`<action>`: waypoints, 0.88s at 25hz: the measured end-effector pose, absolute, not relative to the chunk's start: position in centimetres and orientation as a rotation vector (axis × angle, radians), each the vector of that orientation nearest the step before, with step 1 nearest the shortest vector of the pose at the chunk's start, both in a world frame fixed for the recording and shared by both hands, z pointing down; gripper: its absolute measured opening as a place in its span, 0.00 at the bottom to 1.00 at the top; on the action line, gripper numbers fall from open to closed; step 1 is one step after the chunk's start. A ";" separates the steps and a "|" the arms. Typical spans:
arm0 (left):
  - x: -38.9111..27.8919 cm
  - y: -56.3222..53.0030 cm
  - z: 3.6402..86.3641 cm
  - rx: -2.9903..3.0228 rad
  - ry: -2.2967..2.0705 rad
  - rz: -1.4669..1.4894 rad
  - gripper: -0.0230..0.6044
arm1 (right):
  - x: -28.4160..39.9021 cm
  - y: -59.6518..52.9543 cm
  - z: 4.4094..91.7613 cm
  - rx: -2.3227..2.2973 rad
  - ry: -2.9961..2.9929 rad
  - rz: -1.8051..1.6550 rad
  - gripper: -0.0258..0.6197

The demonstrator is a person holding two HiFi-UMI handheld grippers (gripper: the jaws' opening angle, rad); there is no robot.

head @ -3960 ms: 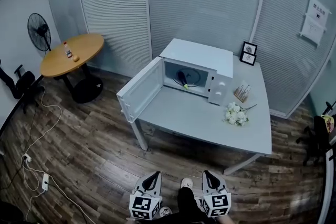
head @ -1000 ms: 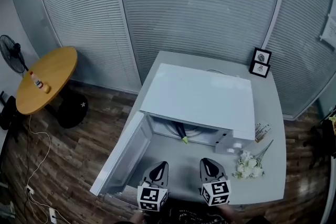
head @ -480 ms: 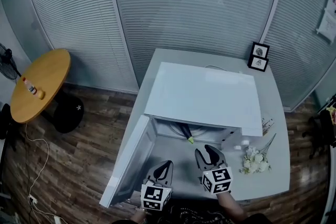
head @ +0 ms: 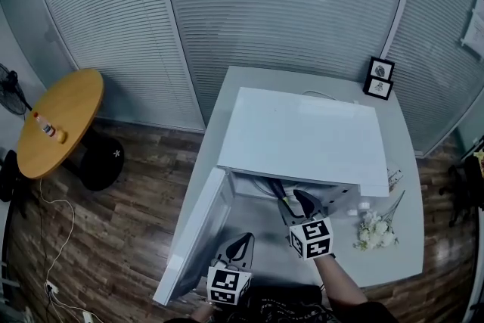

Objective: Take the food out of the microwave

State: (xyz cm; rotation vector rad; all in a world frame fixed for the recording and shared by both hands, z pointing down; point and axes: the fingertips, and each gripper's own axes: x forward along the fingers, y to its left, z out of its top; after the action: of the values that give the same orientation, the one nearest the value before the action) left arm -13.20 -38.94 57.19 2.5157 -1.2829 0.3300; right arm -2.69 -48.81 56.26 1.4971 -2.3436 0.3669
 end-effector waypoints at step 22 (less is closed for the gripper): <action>-13.7 -38.0 58.6 2.484 -1.252 0.362 0.05 | -4.6 -54.7 61.5 1.397 -2.194 0.474 0.34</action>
State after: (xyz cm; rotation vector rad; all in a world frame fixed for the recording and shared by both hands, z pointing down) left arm -13.74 -38.05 58.57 2.4835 -1.2522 0.3615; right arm -4.60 -54.70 61.48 1.3971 -2.1937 0.4744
